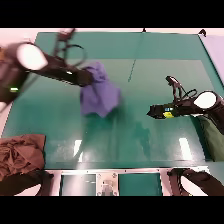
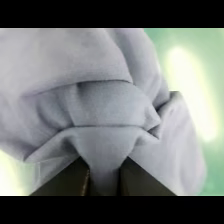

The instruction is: Fold the shirts.

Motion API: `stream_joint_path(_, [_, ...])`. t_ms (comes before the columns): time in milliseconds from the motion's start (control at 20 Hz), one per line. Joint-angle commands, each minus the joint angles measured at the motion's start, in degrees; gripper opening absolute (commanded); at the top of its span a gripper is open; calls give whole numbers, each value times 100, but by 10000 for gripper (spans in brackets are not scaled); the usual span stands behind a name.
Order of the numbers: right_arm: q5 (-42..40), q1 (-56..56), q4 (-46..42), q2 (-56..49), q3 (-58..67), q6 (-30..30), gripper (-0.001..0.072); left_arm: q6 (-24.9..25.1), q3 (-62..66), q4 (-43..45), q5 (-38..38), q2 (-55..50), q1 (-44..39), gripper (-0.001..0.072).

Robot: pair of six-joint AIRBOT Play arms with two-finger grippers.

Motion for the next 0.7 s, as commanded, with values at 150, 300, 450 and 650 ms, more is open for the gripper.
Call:
stream_joint_path(150, [92, -498, -2, 0, 55, 2, 286, -48, 63, -636, 166, -1305, -442, 627])
stream_joint_path(300, [92, -949, 31, -144, 208, -4, 413, 101, 649, -343, -1237, -1285, 514, 626])
stream_joint_path(450, [52, -1349, 313, -601, 269, -142, 412, 96, 529, -66, -2046, -1058, 1545, 625])
stream_joint_path(650, [-203, -1322, 1569, -1792, 623, -979, 411, 177, -973, -177, -1770, -754, 2002, 626])
